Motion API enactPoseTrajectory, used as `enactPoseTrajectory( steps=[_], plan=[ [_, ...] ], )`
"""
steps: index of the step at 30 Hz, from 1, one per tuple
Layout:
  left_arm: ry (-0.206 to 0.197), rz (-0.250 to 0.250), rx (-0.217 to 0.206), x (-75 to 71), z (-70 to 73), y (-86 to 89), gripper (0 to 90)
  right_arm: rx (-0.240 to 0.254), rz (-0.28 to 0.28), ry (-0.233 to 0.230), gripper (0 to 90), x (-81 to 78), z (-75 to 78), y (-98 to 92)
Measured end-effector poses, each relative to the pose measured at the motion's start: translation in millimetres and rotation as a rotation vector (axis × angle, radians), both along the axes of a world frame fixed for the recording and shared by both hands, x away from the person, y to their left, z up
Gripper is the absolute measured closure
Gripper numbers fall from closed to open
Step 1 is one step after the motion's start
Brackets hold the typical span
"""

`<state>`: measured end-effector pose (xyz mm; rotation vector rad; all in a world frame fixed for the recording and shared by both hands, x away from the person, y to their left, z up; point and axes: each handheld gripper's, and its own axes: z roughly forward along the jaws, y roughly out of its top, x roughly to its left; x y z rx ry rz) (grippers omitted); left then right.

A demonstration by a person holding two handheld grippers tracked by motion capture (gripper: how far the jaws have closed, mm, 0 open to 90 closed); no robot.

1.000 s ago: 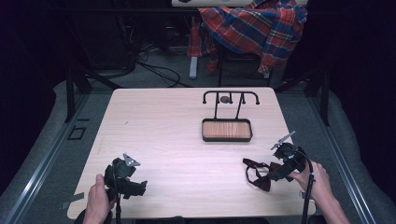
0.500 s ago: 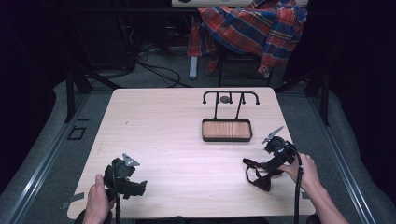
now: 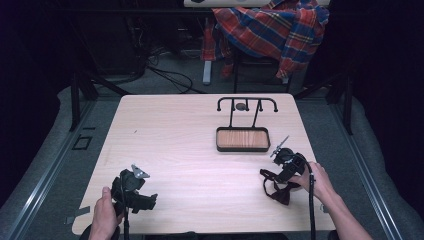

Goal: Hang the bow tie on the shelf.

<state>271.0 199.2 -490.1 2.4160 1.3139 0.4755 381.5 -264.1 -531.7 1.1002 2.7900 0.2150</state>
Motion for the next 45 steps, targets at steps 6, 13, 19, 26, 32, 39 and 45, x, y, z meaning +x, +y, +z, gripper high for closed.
enactPoseTrajectory(
  steps=[6,13,19,26,32,39,45],
  plan=[
    [-0.001,-0.001,0.001,-0.2,0.0,-0.2,16.1,-0.019,0.007,0.021,52.2,4.4,-6.2,2.5],
    [-0.001,-0.001,0.003,-0.2,0.1,-0.3,16.1,-0.040,-0.004,0.024,78.8,4.8,-8.9,0.9],
    [-0.002,0.000,0.002,-0.2,0.1,0.0,16.1,-0.040,-0.033,0.006,88.9,2.9,-4.5,-2.3],
    [-0.003,-0.001,0.003,-0.4,0.2,0.0,16.1,0.010,-0.082,-0.077,89.1,-2.9,13.9,-9.0],
    [-0.003,-0.002,0.006,-0.4,0.0,-0.2,16.1,0.039,-0.102,-0.138,89.1,-9.3,27.8,-11.5],
    [-0.002,0.000,0.003,-0.4,0.0,0.1,16.1,0.067,-0.100,-0.213,89.2,-14.8,46.5,-9.7],
    [0.000,-0.001,0.005,-0.3,0.0,-0.3,16.0,0.084,-0.107,-0.247,89.2,-16.7,53.9,-7.0]
  ],
)
